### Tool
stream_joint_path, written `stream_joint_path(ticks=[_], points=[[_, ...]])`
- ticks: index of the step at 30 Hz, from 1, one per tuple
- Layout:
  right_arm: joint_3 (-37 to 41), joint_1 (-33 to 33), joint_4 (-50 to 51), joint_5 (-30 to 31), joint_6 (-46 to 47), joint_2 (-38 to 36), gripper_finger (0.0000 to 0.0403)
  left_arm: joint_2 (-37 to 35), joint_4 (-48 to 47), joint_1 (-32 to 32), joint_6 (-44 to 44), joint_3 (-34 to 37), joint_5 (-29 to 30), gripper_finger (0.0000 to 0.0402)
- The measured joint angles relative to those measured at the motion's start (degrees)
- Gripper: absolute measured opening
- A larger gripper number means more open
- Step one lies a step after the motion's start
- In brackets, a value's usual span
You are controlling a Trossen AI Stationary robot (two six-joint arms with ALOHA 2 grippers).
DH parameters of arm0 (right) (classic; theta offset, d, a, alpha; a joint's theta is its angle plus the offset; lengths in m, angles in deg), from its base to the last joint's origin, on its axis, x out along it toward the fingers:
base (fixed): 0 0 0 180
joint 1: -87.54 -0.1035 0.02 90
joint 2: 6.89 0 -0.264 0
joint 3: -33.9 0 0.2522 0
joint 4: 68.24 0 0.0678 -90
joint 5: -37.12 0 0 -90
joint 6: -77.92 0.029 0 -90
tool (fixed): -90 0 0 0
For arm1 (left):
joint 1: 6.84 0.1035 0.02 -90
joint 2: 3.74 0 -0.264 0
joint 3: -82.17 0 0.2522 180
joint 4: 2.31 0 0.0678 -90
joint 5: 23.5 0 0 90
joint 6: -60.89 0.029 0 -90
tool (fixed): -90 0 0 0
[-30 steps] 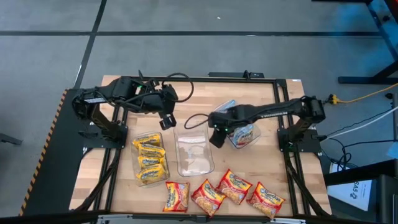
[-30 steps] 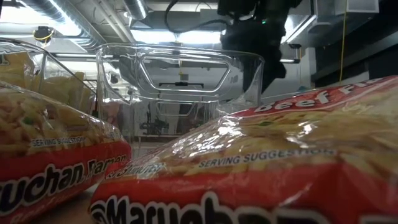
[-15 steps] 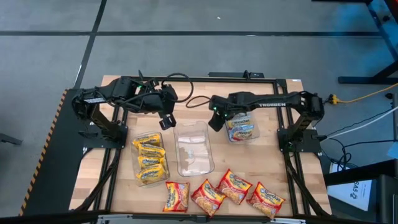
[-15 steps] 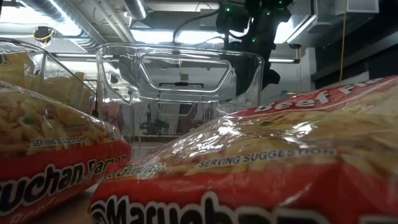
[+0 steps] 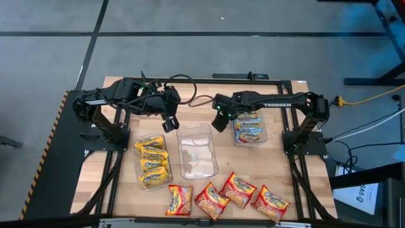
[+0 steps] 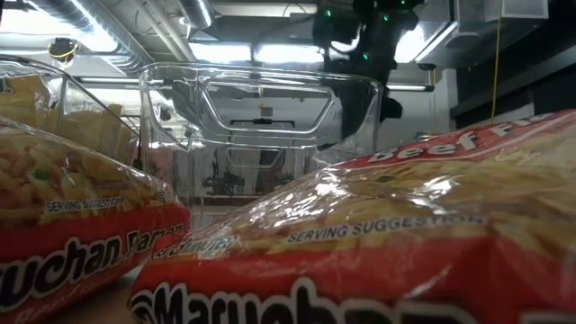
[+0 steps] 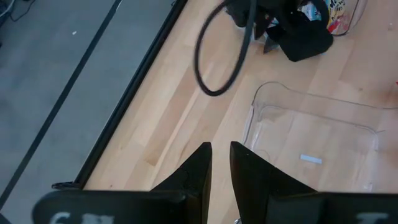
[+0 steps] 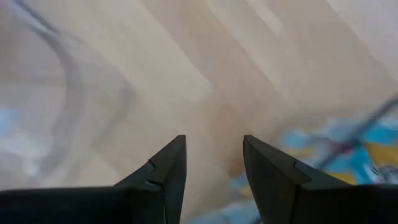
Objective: Sort Maruchan noodles
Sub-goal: Adjust the transparent bins
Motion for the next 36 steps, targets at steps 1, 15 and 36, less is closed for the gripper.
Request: stream_joint_path(ticks=[1,15,36], points=[[-1.07,0.00,-0.85,-1.44,-0.09,0.00,0.0156,0.00,0.00,0.00,0.00,0.00,0.02,0.0051],[-8.97,-10.46,-8.27,-11.24,-0.20,1.07,0.0156,0.00,0.00,0.00,1.27,0.00,-0.05,0.0051],[-8.99,-13.48,-23.97,-7.41,1.85,7.06,0.0156,-26.96,8.07,-24.72,-26.58,38.17,-12.46,0.0051]])
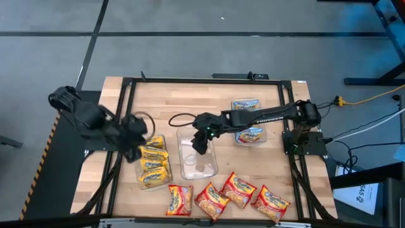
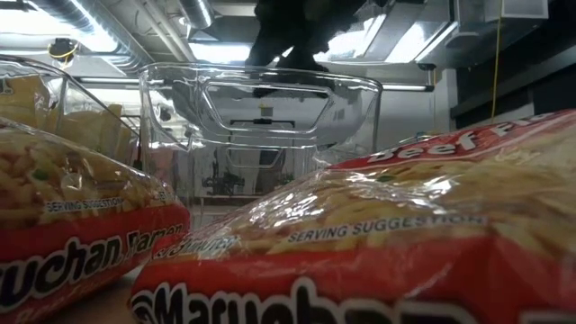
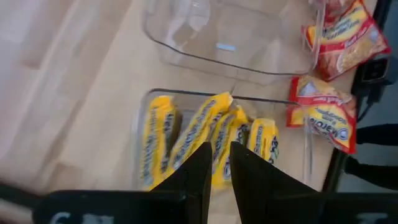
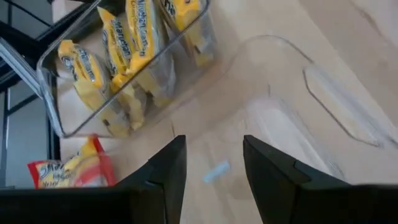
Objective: Sort Maruchan noodles
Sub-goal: Adjust the transparent bins
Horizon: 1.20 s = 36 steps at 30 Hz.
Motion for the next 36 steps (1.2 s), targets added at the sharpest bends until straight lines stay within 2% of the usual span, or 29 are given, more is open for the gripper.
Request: stream_joint_path(ticks=[6,9,12,15,21,25,36], points=[[0.02,1.14,-1.70,-2.42,0.00,4.43,0.0156,0.04,20.29,-2.33,0.76,14.65,1.70,0.0051],[0.11,2.14,0.58,-1.48,-0.22,5.79,0.0156,1.13,31.23,-1.96,5.36,18.18,6.27,0.0051],[0.11,3.72,3.52,0.55,-1.59,6.07,0.0156,1.62,36.09,-1.67,8.12,18.53,9.46,0.0051],[0.10,5.33,5.10,2.60,-3.33,6.09,0.0156,1.96,36.79,-1.01,8.95,18.55,10.56,0.0051],[0.07,7.61,8.31,1.25,-3.85,6.09,0.0156,1.91,36.65,-0.19,9.03,18.57,10.87,0.0051],[0.07,7.87,10.41,3.93,-6.28,6.10,0.0156,1.91,36.63,-0.19,9.05,18.57,10.82,0.0051],[0.07,9.50,10.53,5.77,-10.60,6.09,0.0156,1.91,36.39,-0.19,9.07,18.57,10.82,0.0051]])
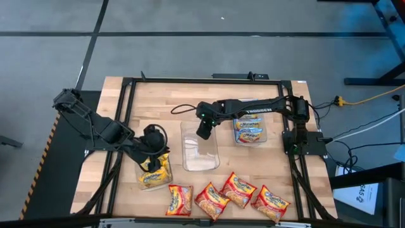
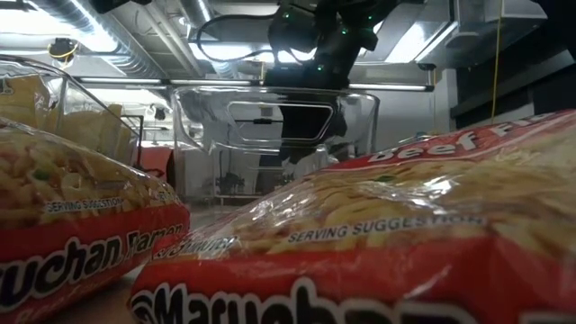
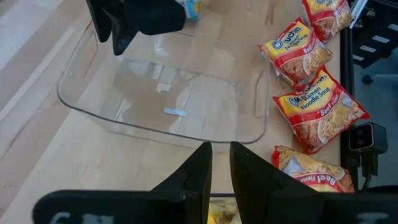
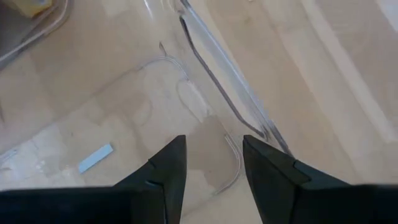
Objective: Sort Maruchan noodles
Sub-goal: Adjust the transparent bins
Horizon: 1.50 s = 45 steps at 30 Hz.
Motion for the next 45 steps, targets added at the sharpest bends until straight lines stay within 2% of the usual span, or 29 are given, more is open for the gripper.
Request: stream_joint_path(ticks=[2,8,13,17,21,26,30,35,37,39,45], points=[[0.00,0.41,-0.14,-2.88,1.37,0.00,0.0156,0.00,-0.75,0.00,0.02,0.00,-0.18,0.0051],[-4.86,0.06,-0.27,-18.16,3.52,-0.20,0.0156,-2.62,-10.08,0.00,-2.60,0.02,-5.69,0.0051],[-11.25,-0.42,1.24,-29.49,8.20,-0.24,0.0156,-4.73,-21.91,-0.05,-12.44,0.02,-14.78,0.0051],[-14.15,-2.00,2.81,-33.72,7.60,-0.31,0.0156,-3.98,-31.57,-0.74,-19.63,0.02,-22.27,0.0051],[-14.58,-4.28,2.88,-33.80,7.45,-0.31,0.0156,-2.02,-31.57,-1.93,-21.09,0.02,-20.33,0.0051],[-14.64,-7.66,2.84,-33.50,7.45,-0.31,0.0156,2.17,-31.09,-0.70,-24.08,0.02,-13.46,0.0051],[-14.67,-10.68,2.68,-31.83,7.33,-0.31,0.0156,5.97,-29.48,1.63,-21.40,0.02,-11.35,0.0051],[-14.67,-13.80,6.33,-31.24,6.94,-0.31,0.0156,9.44,-26.07,4.48,-15.36,0.02,-12.29,0.0051],[-14.67,-14.77,10.47,-28.50,7.14,-0.61,0.0156,10.18,-25.46,4.67,-12.43,0.02,-14.30,0.0050],[-14.67,-15.63,14.73,-23.04,5.37,-1.52,0.0156,10.49,-25.49,4.30,-10.59,0.02,-15.38,0.0050],[-14.67,-15.44,31.90,-12.95,2.74,-7.65,0.0156,10.34,-24.48,3.93,-7.93,0.02,-13.91,0.0050]])
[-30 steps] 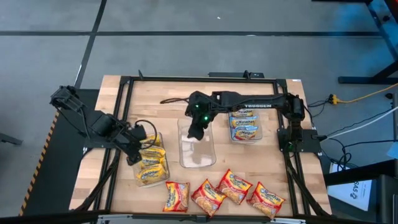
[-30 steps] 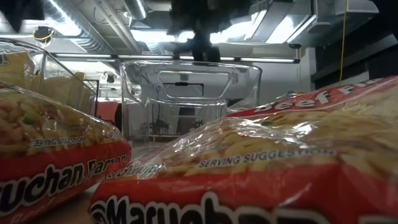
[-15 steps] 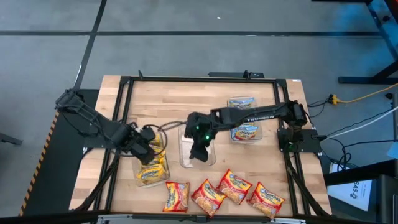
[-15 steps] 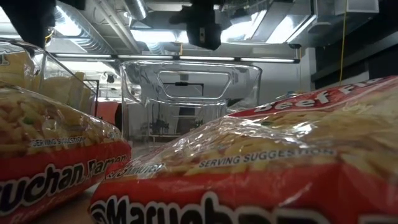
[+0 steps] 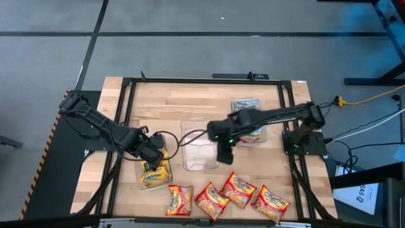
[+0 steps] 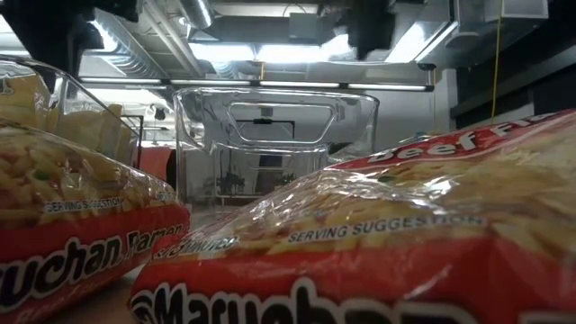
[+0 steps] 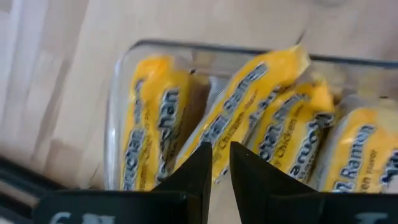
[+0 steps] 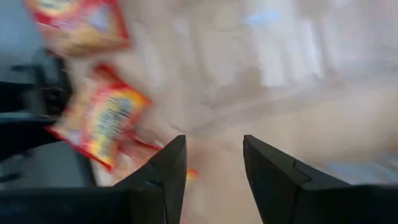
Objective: Sort Maruchan noodles
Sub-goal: Adjust the transparent bins
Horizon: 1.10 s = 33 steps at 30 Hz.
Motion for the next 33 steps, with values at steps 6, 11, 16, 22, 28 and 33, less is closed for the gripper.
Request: stream_joint_path(ticks=[6,11,16,22,28,33], points=[[0.00,-0.20,7.83,9.81,2.79,-7.47,0.0156,0.24,10.89,3.85,7.98,0.00,-0.10,0.0050],[0.00,-0.19,10.30,14.99,7.29,-13.36,0.0156,1.58,8.81,7.71,9.19,0.00,-1.55,0.0050],[0.00,-0.70,11.41,21.46,7.96,-18.29,0.0156,2.75,8.30,9.11,10.88,-0.01,-2.17,0.0050],[0.00,-0.87,11.58,25.72,8.33,-22.61,0.0156,5.71,8.04,10.45,12.20,-0.02,-3.40,0.0050],[0.00,-0.87,12.52,29.62,8.32,-25.08,0.0156,9.17,8.20,12.01,14.06,0.00,-2.47,0.0050],[0.00,-0.87,12.92,30.35,7.89,-25.44,0.0156,9.79,9.01,13.91,16.44,0.00,-1.81,0.0050]])
